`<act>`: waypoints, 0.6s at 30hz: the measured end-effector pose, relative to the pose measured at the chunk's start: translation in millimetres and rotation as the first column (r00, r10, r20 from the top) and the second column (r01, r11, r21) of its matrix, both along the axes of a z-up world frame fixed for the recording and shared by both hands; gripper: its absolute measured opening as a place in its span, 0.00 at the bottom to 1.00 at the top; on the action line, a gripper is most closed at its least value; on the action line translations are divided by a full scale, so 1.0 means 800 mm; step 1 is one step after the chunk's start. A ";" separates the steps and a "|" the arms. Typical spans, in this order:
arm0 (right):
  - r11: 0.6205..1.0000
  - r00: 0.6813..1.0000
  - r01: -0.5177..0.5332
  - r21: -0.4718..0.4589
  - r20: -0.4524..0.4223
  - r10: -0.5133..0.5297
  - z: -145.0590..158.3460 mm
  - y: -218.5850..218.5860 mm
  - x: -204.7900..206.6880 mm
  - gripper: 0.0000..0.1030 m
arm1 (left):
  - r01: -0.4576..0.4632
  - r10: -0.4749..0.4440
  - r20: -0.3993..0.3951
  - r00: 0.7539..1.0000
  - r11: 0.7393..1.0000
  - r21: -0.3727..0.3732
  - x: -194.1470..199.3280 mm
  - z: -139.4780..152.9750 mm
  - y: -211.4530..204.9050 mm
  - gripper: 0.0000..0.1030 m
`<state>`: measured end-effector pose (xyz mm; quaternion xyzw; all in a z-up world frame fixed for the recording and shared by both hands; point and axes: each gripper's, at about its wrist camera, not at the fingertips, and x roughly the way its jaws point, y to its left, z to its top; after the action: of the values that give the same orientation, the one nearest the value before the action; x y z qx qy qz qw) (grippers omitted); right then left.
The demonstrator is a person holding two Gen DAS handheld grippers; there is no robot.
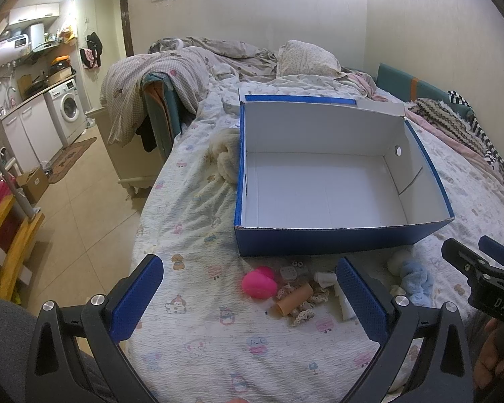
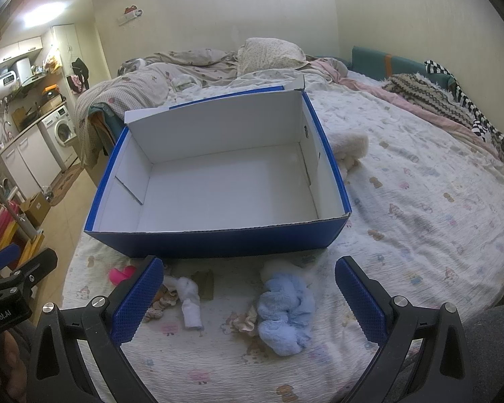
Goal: Organize soft objects
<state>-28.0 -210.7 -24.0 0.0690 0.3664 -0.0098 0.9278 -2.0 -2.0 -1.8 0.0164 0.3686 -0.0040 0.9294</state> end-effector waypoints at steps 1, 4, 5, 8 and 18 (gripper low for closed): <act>1.000 1.000 0.000 0.001 0.000 0.000 0.000 0.000 0.000 1.00 | 0.002 -0.002 0.000 1.000 1.000 0.000 0.000 0.001 -0.001 1.00; 1.000 1.000 0.000 -0.001 0.000 0.000 0.000 0.000 0.000 1.00 | 0.003 -0.003 0.001 1.000 1.000 0.002 0.000 0.002 -0.001 1.00; 1.000 1.000 0.000 0.000 0.000 0.000 0.000 0.000 0.000 1.00 | 0.003 -0.003 0.001 1.000 1.000 0.001 0.000 0.002 0.000 1.00; 1.000 1.000 -0.001 -0.001 0.001 0.001 0.000 0.001 0.000 1.00 | 0.002 -0.002 0.000 1.000 1.000 0.000 0.000 0.002 0.000 1.00; 1.000 1.000 -0.001 0.000 0.000 0.001 0.000 0.000 0.000 1.00 | 0.002 -0.002 0.000 1.000 1.000 0.001 0.000 0.002 -0.001 1.00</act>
<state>-28.3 -210.6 -23.9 0.0686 0.3663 -0.0096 0.9279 -2.1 -2.4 -0.5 0.0170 0.3687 -0.0048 0.9294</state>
